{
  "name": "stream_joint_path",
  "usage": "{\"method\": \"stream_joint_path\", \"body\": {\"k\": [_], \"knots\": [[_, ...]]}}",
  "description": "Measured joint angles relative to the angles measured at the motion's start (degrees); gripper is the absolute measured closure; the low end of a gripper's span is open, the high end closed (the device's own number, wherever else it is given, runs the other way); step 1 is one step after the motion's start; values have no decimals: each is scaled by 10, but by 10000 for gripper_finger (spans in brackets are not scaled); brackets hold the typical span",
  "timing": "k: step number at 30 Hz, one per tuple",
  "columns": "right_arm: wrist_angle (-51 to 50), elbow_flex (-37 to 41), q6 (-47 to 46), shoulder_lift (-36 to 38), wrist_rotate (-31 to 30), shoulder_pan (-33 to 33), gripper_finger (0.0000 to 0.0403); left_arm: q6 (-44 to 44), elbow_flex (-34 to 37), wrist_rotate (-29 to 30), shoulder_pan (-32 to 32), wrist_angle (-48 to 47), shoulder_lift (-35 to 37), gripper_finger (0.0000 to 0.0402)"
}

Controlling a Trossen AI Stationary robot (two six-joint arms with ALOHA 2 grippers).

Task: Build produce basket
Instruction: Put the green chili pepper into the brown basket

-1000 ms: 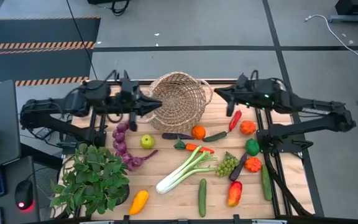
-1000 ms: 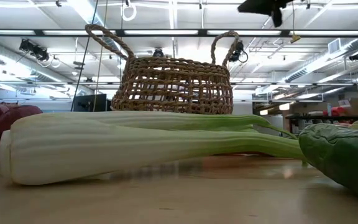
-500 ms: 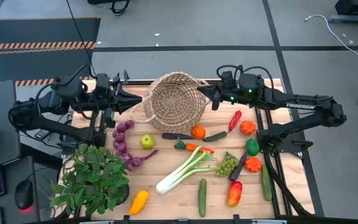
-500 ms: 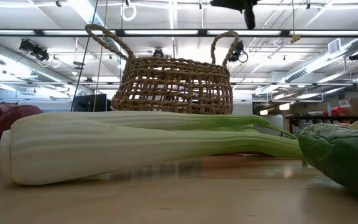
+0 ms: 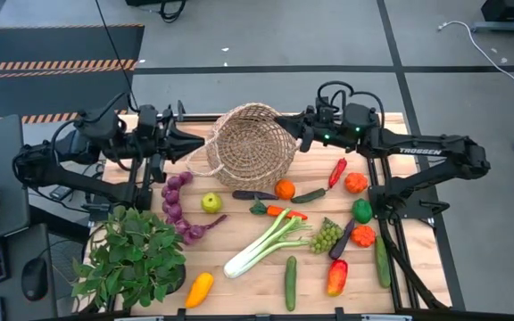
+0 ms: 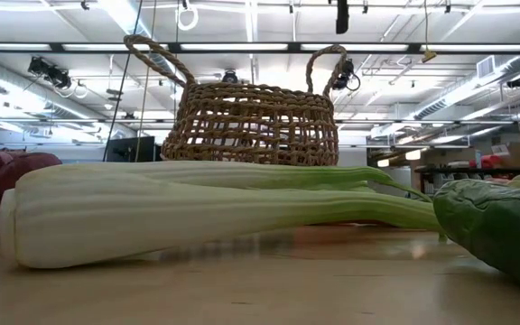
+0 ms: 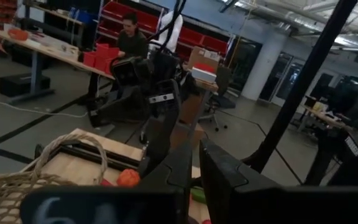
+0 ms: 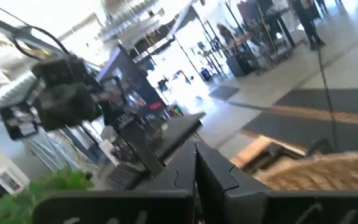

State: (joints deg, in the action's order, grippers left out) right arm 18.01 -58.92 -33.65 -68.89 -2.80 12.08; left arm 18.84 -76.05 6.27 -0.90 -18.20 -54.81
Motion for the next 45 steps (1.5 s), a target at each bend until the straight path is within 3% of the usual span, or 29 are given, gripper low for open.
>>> {"method": "stream_joint_path", "body": {"k": [6, 10, 18, 28, 35, 45], "knots": [[14, 0, -33, -4, 58, 1, 388, 0, 0, 21, 8, -3, -7, 357], [-11, 0, -15, 1, 103, 0, 364, 0, 0, 52, 8, -34, -11, 336], [-167, 0, 49, 34, 109, -3, 275, 57, 0, 138, 8, -205, -11, 250], [-416, 0, 56, 94, 120, -46, 157, 183, 0, 118, -11, -384, -11, 167], [-664, 0, 31, 93, 99, -98, 103, 180, 0, 117, -13, -352, -11, 153], [-690, 8, 182, 2, -11, -162, 93, 180, 0, 116, -13, -331, -10, 157]]}}
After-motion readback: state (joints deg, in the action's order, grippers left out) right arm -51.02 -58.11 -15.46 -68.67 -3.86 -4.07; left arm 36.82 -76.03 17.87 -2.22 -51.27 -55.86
